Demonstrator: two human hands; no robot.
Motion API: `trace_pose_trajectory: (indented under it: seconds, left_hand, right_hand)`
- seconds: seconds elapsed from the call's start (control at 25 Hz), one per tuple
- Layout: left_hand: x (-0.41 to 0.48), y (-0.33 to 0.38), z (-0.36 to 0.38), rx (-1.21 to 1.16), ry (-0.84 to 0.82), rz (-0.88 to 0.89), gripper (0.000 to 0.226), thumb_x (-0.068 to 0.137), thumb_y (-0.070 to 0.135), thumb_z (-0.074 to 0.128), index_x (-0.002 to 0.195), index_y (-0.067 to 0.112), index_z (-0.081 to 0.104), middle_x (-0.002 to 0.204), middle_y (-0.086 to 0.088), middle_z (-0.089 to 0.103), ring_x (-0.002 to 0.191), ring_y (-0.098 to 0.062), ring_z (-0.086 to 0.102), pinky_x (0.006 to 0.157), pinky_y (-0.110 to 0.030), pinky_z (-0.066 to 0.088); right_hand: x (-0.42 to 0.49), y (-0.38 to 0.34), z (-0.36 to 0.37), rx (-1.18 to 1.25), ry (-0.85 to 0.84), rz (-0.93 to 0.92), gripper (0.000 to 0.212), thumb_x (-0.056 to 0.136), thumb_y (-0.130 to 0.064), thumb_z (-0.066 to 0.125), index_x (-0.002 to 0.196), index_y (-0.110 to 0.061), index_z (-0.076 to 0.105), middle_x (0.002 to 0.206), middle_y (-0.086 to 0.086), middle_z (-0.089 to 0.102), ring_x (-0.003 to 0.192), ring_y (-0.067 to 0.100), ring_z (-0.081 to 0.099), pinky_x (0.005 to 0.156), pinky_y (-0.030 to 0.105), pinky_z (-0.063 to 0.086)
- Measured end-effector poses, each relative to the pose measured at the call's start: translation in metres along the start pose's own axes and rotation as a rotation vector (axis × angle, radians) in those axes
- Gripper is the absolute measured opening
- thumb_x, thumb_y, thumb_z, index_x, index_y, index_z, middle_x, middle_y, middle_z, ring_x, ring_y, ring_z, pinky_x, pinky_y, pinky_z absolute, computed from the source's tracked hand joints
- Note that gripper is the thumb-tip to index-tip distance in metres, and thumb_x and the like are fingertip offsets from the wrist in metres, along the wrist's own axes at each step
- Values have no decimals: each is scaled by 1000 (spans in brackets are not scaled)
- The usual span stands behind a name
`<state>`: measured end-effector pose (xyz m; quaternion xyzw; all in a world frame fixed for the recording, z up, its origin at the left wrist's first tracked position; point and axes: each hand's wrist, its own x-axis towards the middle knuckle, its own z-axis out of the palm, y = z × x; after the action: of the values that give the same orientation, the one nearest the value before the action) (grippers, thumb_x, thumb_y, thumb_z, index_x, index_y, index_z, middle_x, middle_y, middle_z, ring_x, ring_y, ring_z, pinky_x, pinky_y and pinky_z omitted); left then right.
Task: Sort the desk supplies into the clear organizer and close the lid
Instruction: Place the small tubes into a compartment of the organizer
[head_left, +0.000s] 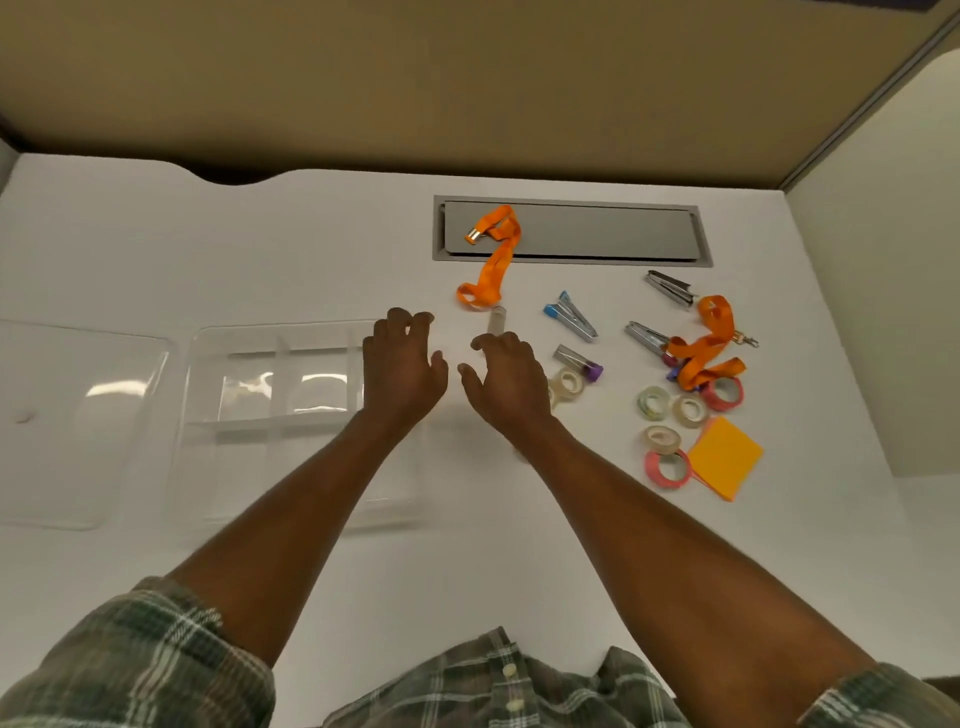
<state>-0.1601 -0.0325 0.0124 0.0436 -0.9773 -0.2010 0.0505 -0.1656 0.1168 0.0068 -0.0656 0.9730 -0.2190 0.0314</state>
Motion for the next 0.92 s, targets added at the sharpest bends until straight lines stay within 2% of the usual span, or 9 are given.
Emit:
trace_pose_trajectory:
  seconds: [0.16,0.28,0.44,0.68,0.8,0.92]
  left_hand:
    - [12,51,25,77,-194,158,53,90,42,60,136,16,51,139,-15,49,123,-31,50,99,-43,42]
    - [20,72,49,123,-350,101,56,94,49,50,141,19,45,144,-18,43,127,-35,48,101,-45,42]
    - [25,78,69,123,-488,20,56,96,53,43,143,22,45,144,-21,38,126,-39,44,102,-48,40]
    - [23,81,76,133,-456,6,57,95,54,45,134,13,54,129,-22,49,117,-39,49,94,-47,44]
    - [19,87,70,18,-342,-24,53,94,50,50,132,13,55,121,-23,53,112,-40,52,90,-47,46]
    - [11,94,61,-100,-221,-22,41,93,42,56,124,16,55,114,-18,58,105,-34,56,85,-43,48]
  right_hand:
    - [-31,58,-10,1,52,134,48,90,-42,61,131,-18,58,136,7,57,125,27,52,99,42,49]
    - [-56,103,-18,-34,44,213,49,87,-39,62,131,-16,56,138,11,52,123,32,52,94,44,50]
    - [-65,144,-32,-33,-43,264,52,90,-39,61,135,-16,52,145,10,46,129,32,47,96,44,48]
    - [-43,161,-50,-51,-168,241,56,93,-38,59,143,-19,43,156,9,33,138,31,38,104,43,42]
    - [-27,158,-53,-30,-183,205,52,92,-30,58,141,-21,45,157,11,31,137,33,37,103,45,43]
    - [-13,155,-53,2,-209,179,46,92,-20,54,138,-21,49,157,14,30,133,37,40,100,47,44]
